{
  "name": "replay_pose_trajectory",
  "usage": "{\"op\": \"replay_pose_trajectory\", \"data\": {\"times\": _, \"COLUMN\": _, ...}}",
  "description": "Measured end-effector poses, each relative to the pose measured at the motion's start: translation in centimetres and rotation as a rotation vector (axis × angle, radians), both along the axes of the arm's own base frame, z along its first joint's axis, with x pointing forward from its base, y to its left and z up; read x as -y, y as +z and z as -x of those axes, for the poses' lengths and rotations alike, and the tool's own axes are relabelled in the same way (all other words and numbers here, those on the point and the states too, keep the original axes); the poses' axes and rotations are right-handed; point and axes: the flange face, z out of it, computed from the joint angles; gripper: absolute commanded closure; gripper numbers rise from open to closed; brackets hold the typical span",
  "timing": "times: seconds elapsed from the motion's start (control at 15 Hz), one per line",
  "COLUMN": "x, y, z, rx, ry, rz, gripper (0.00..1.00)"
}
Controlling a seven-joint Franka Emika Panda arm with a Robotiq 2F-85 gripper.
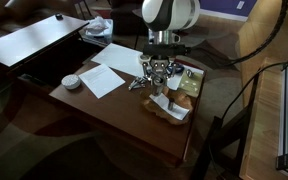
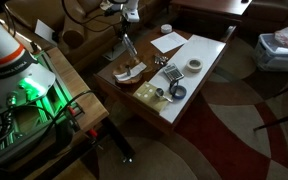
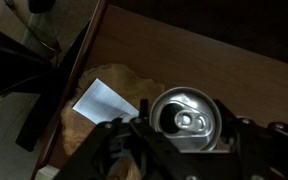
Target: Put the can on the brown bowl
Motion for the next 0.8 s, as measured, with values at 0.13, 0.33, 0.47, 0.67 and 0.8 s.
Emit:
{"op": "replay_pose_trajectory", "data": {"times": 0.13, "x": 0.0, "y": 0.0, "z": -0.1, "rx": 0.001, "ry": -0.001, "rz": -0.003, "gripper": 0.63}}
{"op": "replay_pose_trajectory", "data": {"times": 0.33, "x": 0.4, "y": 0.3, "z": -0.3, "rx": -0.030, "ry": 0.021, "rz": -0.047, "gripper": 0.63}}
{"op": "replay_pose_trajectory", "data": {"times": 0.47, "x": 1.7, "y": 0.2, "z": -0.5, "rx": -0.059, "ry": 0.054, "rz": -0.104, "gripper": 0.63}}
{"op": "replay_pose_trajectory", "data": {"times": 0.67, "x": 4.7, "y": -0.6, "z": -0.2, "rx": -0.091, "ry": 0.097, "rz": -0.178, "gripper": 0.63}}
{"op": "replay_pose_trajectory", "data": {"times": 0.8, "x": 6.2, "y": -1.7, "z": 0.2, "rx": -0.089, "ry": 0.119, "rz": -0.201, "gripper": 0.63}}
